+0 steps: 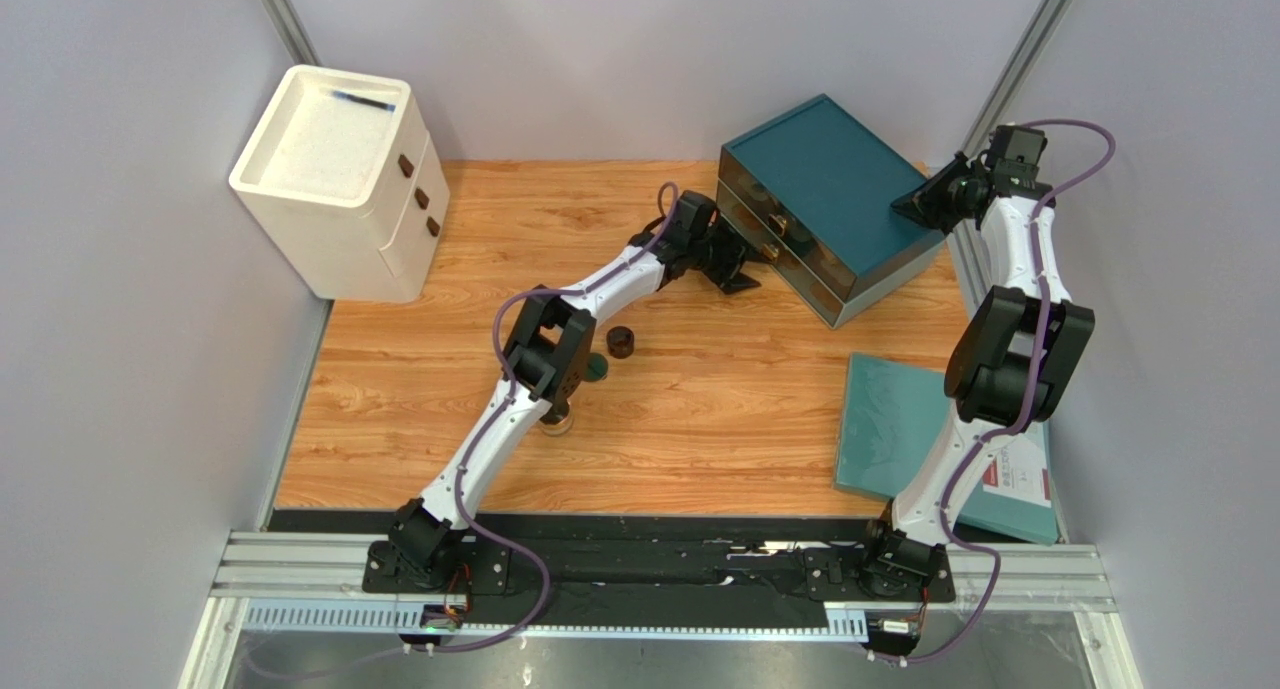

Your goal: Organize the makeup

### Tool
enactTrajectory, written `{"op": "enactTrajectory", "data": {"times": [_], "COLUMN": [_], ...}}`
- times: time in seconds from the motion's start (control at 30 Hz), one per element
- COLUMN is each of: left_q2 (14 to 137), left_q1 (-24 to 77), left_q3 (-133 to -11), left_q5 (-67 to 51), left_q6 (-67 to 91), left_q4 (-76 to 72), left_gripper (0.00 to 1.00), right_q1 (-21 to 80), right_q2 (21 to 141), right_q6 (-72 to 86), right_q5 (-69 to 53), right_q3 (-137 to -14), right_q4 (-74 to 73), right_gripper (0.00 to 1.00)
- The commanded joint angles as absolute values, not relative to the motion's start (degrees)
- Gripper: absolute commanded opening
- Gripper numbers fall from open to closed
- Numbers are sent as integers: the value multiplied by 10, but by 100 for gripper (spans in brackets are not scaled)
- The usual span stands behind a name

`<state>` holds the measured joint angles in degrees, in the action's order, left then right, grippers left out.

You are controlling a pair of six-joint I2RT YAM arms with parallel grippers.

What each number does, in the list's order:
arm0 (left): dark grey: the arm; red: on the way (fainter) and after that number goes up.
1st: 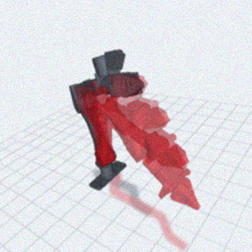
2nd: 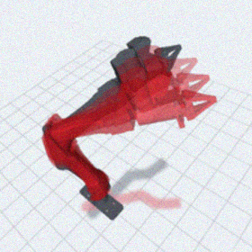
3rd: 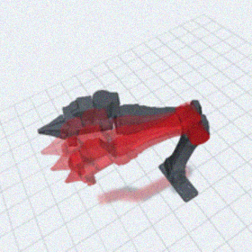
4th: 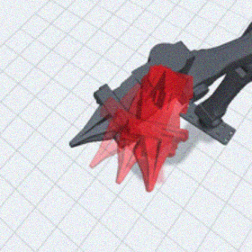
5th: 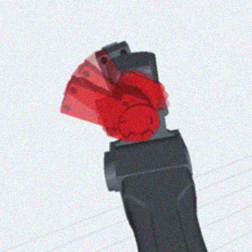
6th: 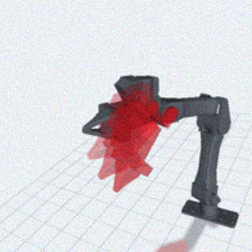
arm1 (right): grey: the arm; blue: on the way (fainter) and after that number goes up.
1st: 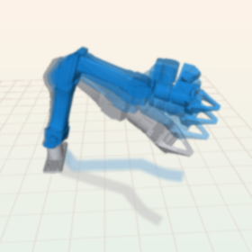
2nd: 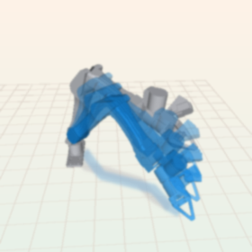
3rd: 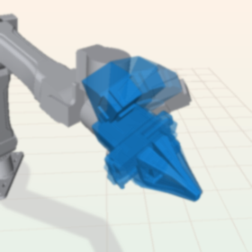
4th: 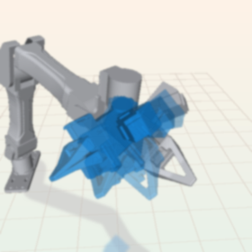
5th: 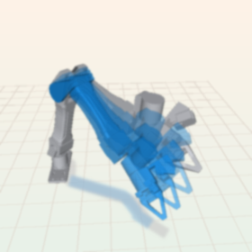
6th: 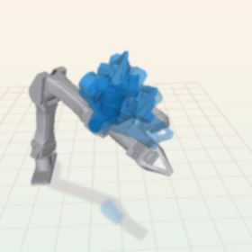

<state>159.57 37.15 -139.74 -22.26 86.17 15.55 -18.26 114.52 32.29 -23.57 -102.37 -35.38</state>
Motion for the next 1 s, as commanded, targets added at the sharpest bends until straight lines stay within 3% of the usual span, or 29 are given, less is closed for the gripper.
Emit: {"op": "enactTrajectory", "data": {"times": [0.0, 0.97], "left_q2": [1571, 1553], "left_q1": [382, 365], "left_q3": [-1353, -1295], "left_q5": [-254, -302], "left_q6": [875, 918], "left_q4": [-33, -217], "left_gripper": [57, 58], "right_q1": [-182, -183], "right_q2": [1204, 1212], "right_q6": [296, 310], "right_q5": [-190, -201], "right_q3": [-984, -963], "right_q4": [-462, -443], "right_gripper": [7, 8]}}
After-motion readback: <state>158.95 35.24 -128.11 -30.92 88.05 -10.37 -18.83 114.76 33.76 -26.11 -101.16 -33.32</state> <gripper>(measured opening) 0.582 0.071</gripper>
